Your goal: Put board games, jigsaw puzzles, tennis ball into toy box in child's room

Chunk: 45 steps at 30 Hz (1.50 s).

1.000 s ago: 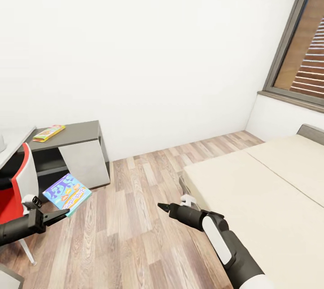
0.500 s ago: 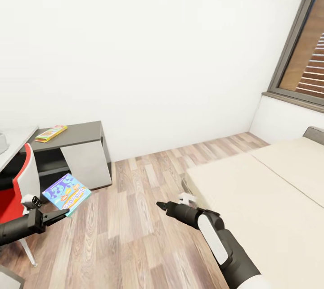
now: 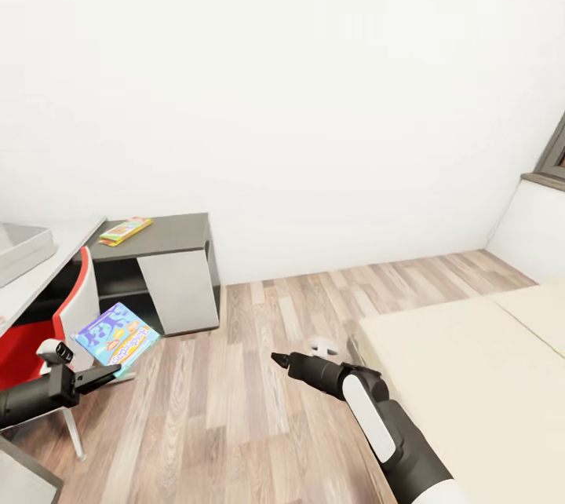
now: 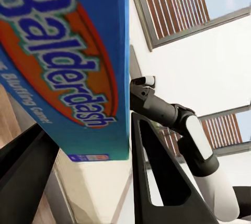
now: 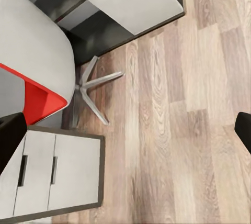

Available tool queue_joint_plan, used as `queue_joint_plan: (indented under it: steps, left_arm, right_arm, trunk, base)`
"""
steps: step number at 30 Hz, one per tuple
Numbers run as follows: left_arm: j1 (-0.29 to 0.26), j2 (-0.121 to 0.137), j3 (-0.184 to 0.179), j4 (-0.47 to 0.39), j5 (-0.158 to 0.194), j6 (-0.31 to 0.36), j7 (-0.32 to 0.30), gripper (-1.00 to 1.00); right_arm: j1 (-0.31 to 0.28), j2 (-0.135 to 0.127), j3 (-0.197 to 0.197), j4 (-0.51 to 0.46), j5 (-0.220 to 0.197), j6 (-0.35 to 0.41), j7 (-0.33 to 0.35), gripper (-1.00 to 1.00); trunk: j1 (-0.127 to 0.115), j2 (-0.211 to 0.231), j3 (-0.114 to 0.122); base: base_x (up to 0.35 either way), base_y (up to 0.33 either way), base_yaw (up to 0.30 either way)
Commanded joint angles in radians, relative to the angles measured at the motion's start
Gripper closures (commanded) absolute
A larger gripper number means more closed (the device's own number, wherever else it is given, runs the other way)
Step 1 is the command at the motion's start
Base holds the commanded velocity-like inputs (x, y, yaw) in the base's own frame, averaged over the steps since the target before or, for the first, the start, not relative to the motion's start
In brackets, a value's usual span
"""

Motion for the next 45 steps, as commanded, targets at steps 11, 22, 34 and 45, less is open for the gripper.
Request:
queue_joint_plan:
  steps: [11, 22, 34, 45]
  left_arm:
    - [-0.001, 0.0, 0.0, 0.0, 0.001, 0.009, -0.004, 1.0]
    - [-0.001, 0.0, -0.001, 0.0, 0.0, 0.009, -0.004, 1.0]
    - [-0.001, 0.0, -0.001, 0.0, -0.001, 0.009, -0.004, 1.0]
    - [-0.001, -0.001, -0.001, 0.0, -0.001, 0.009, -0.004, 1.0]
  right_arm:
    - [-0.001, 0.0, -0.002, -0.001, 0.002, 0.002, 0.0, -1.0]
    - [-0.001, -0.001, -0.002, -0.004, 0.001, 0.002, 0.0, -1.0]
    - [-0.001, 0.0, 0.0, -0.004, 0.001, 0.002, 0.001, -1.0]
    - [-0.001, 0.0, 0.0, -0.004, 0.001, 0.002, 0.0, -1.0]
  trunk:
    - [0.001, -0.001, -0.002]
    - [0.001, -0.001, -0.002]
    - [0.001, -0.001, -0.005]
    - [0.001, -0.001, -0.005]
  base:
    - [0.32, -0.012, 0.29]
    - [0.272, 0.076, 0.291]
    - [0.079, 0.002, 0.162]
    - [0.011, 0.0, 0.004]
